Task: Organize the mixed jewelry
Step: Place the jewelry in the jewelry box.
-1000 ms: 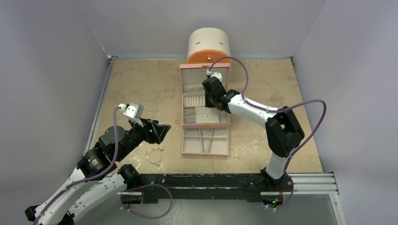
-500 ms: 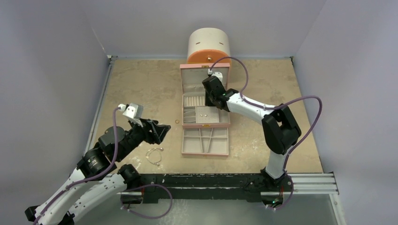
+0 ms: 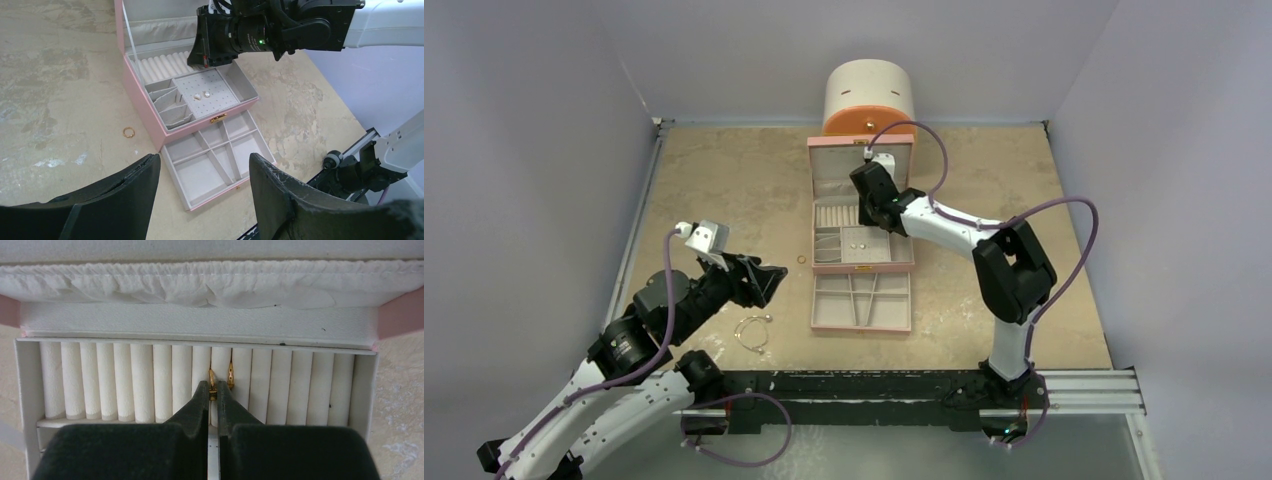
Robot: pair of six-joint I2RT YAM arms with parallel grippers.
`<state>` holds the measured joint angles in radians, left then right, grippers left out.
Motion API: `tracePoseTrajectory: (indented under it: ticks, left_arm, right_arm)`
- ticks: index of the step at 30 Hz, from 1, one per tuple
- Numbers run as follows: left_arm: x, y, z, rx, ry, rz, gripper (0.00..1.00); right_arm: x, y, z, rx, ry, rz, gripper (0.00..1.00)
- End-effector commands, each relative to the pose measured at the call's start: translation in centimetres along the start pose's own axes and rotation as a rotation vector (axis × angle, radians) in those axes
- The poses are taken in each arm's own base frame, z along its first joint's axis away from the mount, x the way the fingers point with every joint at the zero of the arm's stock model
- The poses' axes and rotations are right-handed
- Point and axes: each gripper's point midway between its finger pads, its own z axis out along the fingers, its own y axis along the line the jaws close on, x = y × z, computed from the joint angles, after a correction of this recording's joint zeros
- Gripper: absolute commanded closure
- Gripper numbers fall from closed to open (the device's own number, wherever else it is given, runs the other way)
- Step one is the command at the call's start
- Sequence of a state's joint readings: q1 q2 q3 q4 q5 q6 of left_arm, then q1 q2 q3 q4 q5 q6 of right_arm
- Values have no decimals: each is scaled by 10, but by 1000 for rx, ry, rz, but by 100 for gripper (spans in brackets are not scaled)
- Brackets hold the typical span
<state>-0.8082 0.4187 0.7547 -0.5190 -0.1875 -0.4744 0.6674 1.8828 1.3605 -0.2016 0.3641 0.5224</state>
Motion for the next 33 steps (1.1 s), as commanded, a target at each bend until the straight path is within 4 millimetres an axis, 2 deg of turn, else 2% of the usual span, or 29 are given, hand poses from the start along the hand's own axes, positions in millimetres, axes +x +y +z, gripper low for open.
tracePoseTrajectory:
  ticks: [1,5,10,17,22,27,33]
  left_arm:
    - [-7,-1,2,2,-22,17,35]
    - [-6,-1,2,4,-23,17,35]
    - [-6,-1,2,1,-22,17,35]
    - [-6,-1,2,2,-22,16,35]
    - [-6,-1,2,1,-20,17,35]
    - [-5,-1,3,3,-17,17,35]
    - [-6,-2,3,4,-19,18,35]
  right_arm:
    - [-4,-1,15,40,-16,22,100]
    - [2,-2,22,51,-5,37,99]
    - [3,-1,24,47,4,47,91]
    - [-18,5,5,14,-33,68,78]
    - [-37,11,-14,-26,-71,90,74]
    - [-48,11,-25,-37,-103,106,74]
    - [-46,11,-24,-37,-99,109,86]
